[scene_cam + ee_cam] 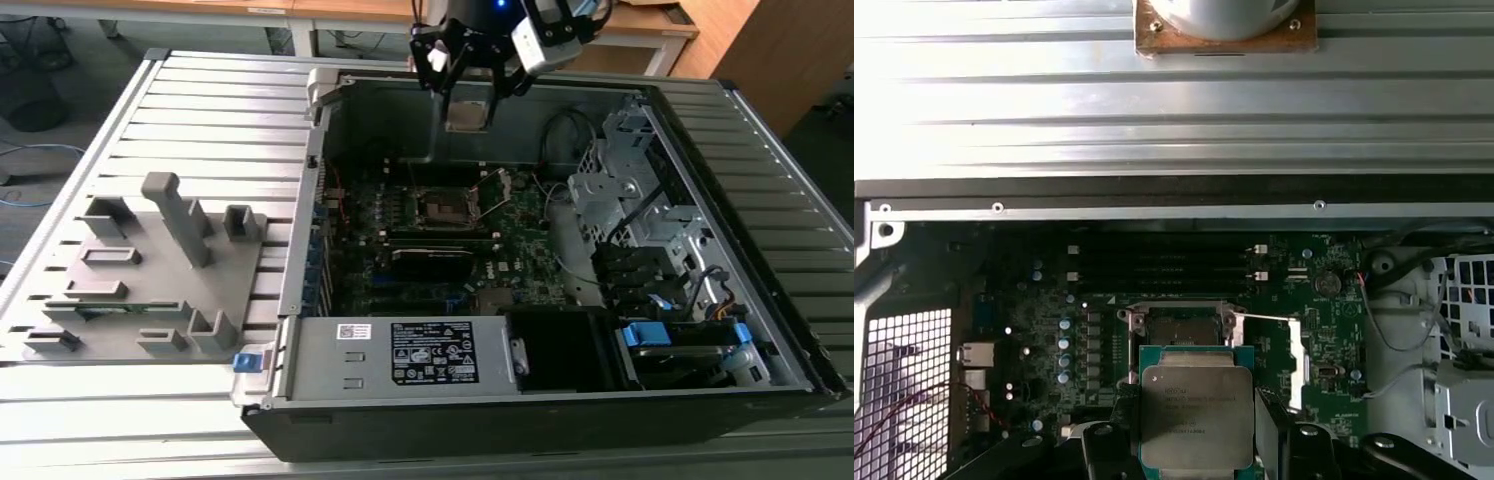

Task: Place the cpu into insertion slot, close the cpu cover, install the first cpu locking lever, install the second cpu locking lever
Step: 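Place the cpu into insertion slot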

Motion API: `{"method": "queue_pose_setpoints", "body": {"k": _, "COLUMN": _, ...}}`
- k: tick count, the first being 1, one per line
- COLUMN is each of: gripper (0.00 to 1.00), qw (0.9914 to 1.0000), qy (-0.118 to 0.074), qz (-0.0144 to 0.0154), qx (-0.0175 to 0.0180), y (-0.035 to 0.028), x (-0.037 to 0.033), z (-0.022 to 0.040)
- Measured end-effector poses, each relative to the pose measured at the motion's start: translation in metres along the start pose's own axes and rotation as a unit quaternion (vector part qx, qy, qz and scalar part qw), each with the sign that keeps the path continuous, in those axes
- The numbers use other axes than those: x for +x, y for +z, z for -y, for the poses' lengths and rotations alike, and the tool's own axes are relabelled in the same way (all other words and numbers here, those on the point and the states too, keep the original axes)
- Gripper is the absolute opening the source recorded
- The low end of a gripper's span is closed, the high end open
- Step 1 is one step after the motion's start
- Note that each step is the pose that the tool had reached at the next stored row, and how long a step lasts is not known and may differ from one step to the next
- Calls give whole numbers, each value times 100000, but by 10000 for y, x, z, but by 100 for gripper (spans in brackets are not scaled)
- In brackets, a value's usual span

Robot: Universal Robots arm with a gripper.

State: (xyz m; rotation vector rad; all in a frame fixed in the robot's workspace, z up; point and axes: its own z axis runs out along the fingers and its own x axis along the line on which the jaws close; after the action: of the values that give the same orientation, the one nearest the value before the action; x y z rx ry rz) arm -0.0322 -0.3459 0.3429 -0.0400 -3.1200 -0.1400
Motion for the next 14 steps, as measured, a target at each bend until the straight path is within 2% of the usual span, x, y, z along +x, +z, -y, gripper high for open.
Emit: {"method": "queue_pose_setpoints", "body": {"k": 14, "gripper": 54, "qw": 100000, "qy": 0, "qz": 0, "qx": 2, "y": 19, "x": 0, "z": 2}}
